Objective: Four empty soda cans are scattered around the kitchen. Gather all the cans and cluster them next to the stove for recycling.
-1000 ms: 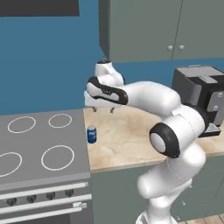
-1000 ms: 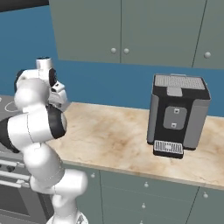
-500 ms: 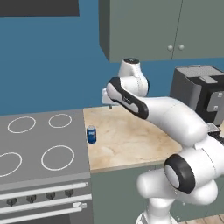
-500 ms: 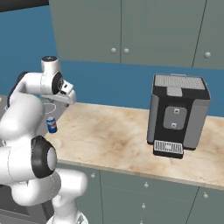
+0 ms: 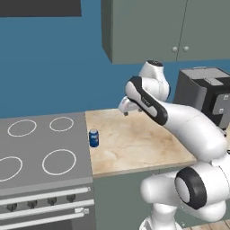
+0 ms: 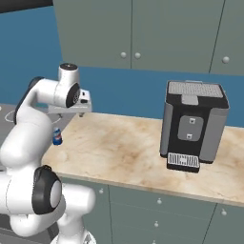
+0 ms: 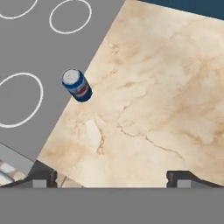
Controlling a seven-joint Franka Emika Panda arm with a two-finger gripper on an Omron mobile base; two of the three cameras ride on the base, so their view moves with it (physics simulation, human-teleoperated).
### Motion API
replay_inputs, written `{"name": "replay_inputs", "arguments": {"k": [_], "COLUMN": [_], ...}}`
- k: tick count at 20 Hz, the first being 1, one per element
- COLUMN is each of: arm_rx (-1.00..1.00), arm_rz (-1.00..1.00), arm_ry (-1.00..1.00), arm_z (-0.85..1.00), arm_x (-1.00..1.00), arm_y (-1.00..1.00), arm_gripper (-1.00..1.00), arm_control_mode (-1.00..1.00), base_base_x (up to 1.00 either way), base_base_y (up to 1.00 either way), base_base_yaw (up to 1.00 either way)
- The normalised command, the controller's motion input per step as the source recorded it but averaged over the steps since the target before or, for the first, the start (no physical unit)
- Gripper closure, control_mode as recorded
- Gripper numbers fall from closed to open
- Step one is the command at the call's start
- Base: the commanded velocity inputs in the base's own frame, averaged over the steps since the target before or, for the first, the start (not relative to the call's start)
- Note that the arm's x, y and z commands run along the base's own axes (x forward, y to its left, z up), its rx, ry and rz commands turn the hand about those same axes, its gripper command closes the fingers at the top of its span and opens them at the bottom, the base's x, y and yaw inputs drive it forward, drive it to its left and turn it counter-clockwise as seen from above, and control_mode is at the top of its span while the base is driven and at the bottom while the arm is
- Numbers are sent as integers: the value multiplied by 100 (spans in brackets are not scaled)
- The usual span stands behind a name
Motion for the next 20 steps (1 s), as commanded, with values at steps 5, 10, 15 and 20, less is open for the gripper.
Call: {"name": "replay_inputs", "arguments": {"k": [5, 10, 15, 20], "arm_rx": [0, 0, 0, 0], "arm_rz": [3, 0, 0, 0], "arm_ry": [1, 0, 0, 0], "arm_z": [0, 0, 0, 0], "arm_x": [0, 0, 0, 0], "arm_y": [-3, 0, 0, 0], "arm_gripper": [-100, -100, -100, -100], "arm_control_mode": [-100, 100, 100, 100], "base_base_x": [0, -70, -64, -2], "base_base_y": [0, -2, 1, 9], "base_base_yaw": [0, 0, 0, -73]}}
